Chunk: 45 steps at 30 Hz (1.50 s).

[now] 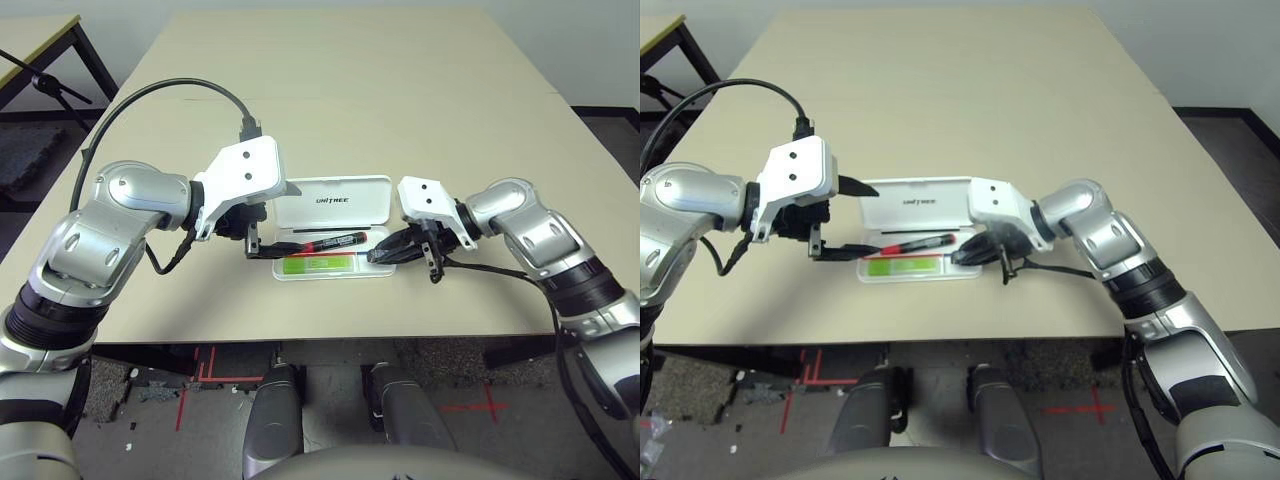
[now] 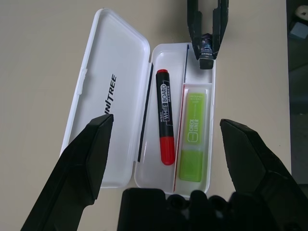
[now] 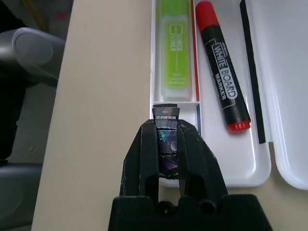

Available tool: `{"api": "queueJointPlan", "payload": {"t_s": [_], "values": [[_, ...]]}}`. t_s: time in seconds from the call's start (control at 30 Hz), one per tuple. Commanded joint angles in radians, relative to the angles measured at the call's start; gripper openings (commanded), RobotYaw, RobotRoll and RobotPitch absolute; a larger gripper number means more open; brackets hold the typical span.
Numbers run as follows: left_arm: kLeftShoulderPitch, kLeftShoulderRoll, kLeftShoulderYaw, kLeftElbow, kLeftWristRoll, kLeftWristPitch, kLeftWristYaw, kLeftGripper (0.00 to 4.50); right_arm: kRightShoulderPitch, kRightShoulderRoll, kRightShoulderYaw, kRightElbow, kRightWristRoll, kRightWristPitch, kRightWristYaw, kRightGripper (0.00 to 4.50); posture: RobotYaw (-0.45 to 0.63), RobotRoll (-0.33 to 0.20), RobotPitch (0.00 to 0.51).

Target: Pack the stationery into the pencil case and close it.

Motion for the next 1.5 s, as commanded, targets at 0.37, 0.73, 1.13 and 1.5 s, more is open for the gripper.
{"api": "queueJointPlan", "payload": {"t_s": [0.37,0.73,1.13,1.5], "values": [[0.019,0.011,-0.022,-0.012,0.005,-0.002,0.006,4.50,-0.007,0.009,-0.041,0.025,-0.007,-0.036,-0.041,2.77,0.05,0.000,0.129],[0.044,0.031,-0.013,-0.005,0.008,-0.016,0.002,4.50,-0.073,-0.303,-0.219,0.170,0.118,0.010,0.216,4.46,0.04,0.000,0.124],[0.045,0.036,-0.022,0.025,0.017,-0.044,-0.007,4.50,-0.043,-0.373,-0.299,0.201,0.175,0.044,0.223,4.46,0.03,0.000,0.112],[0.094,0.126,-0.056,0.125,0.094,-0.087,-0.030,2.99,-0.037,-0.354,-0.300,0.200,0.178,0.035,0.206,4.50,0.03,0.000,0.111]]}}
